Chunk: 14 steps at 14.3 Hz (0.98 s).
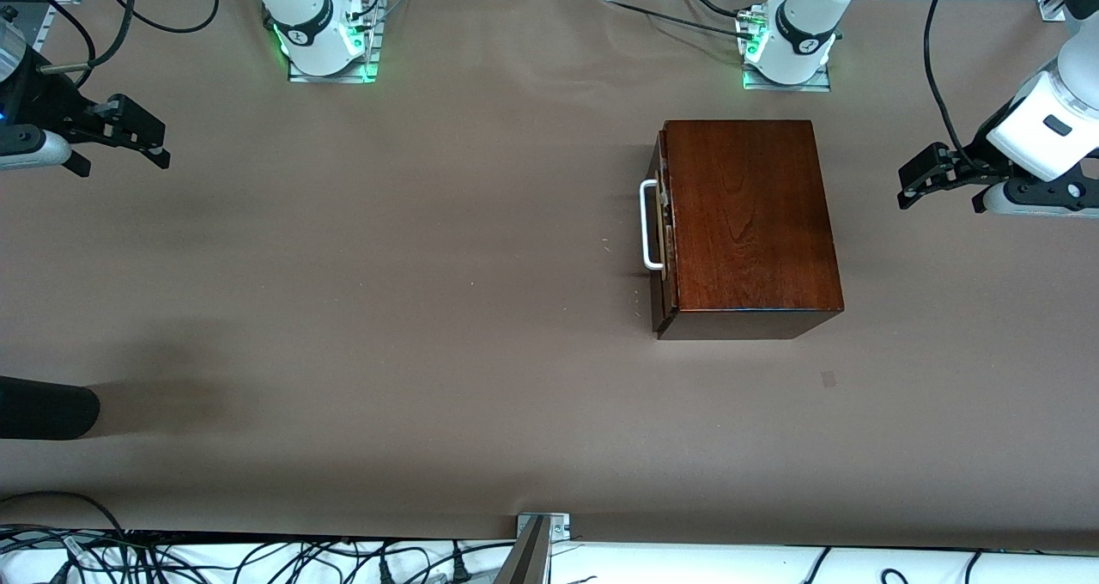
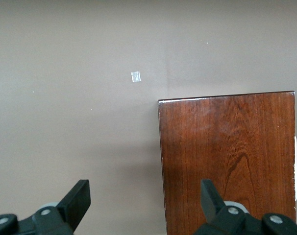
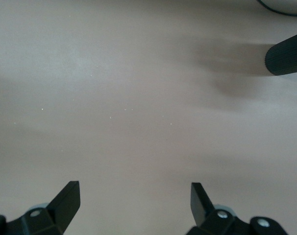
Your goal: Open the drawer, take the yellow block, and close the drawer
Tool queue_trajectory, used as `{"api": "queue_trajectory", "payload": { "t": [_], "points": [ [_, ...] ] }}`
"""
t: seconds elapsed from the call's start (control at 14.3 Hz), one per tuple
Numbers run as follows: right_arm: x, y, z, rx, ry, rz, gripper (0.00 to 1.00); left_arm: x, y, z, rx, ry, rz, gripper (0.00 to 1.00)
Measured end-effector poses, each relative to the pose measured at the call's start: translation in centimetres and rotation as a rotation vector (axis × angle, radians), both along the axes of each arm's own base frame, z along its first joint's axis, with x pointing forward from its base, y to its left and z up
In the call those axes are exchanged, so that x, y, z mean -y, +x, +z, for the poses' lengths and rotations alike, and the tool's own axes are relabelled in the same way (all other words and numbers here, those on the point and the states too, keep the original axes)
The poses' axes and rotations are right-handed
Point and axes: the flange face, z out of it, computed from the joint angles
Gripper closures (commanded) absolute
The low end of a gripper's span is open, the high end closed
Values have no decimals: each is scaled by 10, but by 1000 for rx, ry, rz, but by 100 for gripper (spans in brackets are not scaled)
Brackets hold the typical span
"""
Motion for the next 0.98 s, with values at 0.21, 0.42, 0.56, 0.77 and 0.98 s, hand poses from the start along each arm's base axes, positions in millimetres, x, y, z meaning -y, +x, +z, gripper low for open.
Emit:
{"api": "queue_trajectory", "payload": {
  "t": [0.21, 0.42, 0.56, 0.77, 0.98],
  "points": [
    [0, 0, 0, 0, 0, 1, 0, 0, 0, 0, 0, 0, 0, 0],
    [0, 0, 0, 0, 0, 0, 0, 0, 0, 0, 0, 0, 5, 0],
    [0, 0, 0, 0, 0, -1, 0, 0, -1, -1, -6, 0, 11, 0],
    [1, 0, 0, -1, 0, -1, 0, 0, -1, -2, -13, 1, 23, 0],
    [1, 0, 0, -1, 0, -1, 0, 0, -2, -3, -23, 1, 24, 0]
  ]
}}
